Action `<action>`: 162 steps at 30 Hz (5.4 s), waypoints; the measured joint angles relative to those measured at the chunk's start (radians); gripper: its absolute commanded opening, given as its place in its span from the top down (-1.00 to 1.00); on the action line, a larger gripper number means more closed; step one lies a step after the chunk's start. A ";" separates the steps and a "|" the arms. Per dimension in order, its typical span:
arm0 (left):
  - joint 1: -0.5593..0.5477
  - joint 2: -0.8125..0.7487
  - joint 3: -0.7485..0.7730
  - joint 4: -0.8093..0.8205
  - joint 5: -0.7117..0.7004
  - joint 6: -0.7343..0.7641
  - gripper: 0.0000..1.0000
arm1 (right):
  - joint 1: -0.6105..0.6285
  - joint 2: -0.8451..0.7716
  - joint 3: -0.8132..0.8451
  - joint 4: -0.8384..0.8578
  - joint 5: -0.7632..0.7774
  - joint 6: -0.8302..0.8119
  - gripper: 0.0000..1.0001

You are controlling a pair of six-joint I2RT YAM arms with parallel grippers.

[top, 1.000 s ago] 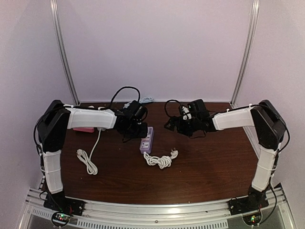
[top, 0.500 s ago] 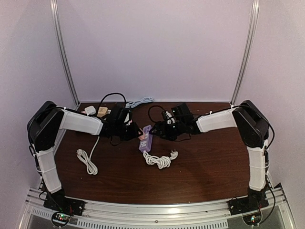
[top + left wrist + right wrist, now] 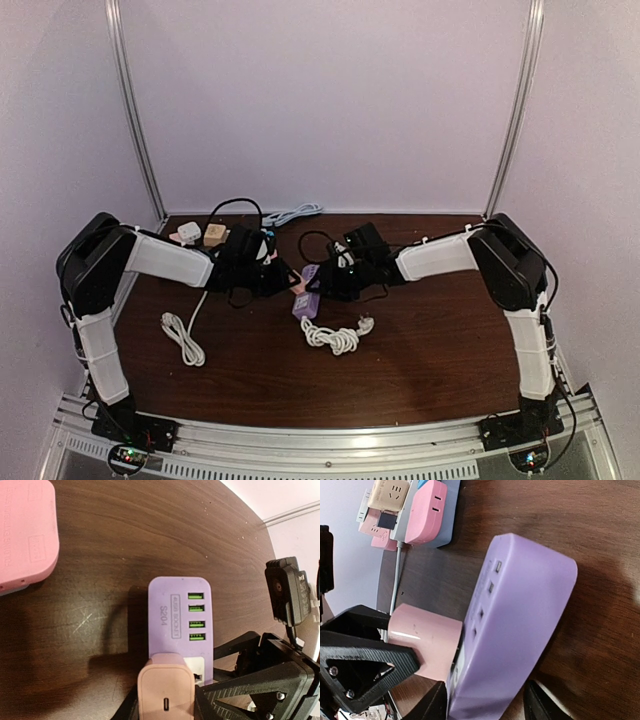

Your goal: Pull the plug off the socket

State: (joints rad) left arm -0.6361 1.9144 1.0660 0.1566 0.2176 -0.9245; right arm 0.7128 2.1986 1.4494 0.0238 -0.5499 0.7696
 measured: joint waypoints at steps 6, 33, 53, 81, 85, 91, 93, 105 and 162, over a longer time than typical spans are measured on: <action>0.002 0.000 -0.006 0.012 0.014 -0.003 0.60 | 0.003 0.008 0.035 -0.019 0.023 0.055 0.49; -0.013 -0.102 0.111 -0.115 -0.045 0.127 0.64 | -0.065 -0.138 -0.134 -0.024 0.222 0.047 0.89; 0.040 0.457 0.856 -0.323 -0.043 0.230 0.63 | -0.314 -0.315 -0.449 0.122 0.036 -0.013 0.13; 0.005 0.811 1.250 -0.308 0.072 0.061 0.11 | -0.356 -0.528 -0.541 -0.027 0.148 -0.139 -0.70; 0.006 0.832 1.270 -0.309 0.076 0.043 0.01 | -0.357 -0.533 -0.540 -0.047 0.158 -0.146 -0.71; 0.013 0.834 1.284 -0.343 0.076 0.051 -0.39 | -0.357 -0.547 -0.540 -0.069 0.168 -0.151 -0.76; 0.018 0.832 1.285 -0.356 0.074 0.074 -0.54 | -0.357 -0.557 -0.540 -0.079 0.175 -0.158 -0.80; 0.047 0.665 1.212 -0.551 0.003 0.264 -0.80 | -0.345 -0.574 -0.508 -0.106 0.235 -0.188 -0.96; 0.082 0.385 0.736 -0.775 -0.472 0.378 -0.24 | -0.201 -0.432 -0.317 -0.138 0.278 -0.217 -0.99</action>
State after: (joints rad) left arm -0.5545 2.2997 1.8019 -0.6182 -0.2543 -0.5461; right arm 0.5121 1.7664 1.1328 -0.1146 -0.2714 0.5522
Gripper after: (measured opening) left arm 0.653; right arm 0.997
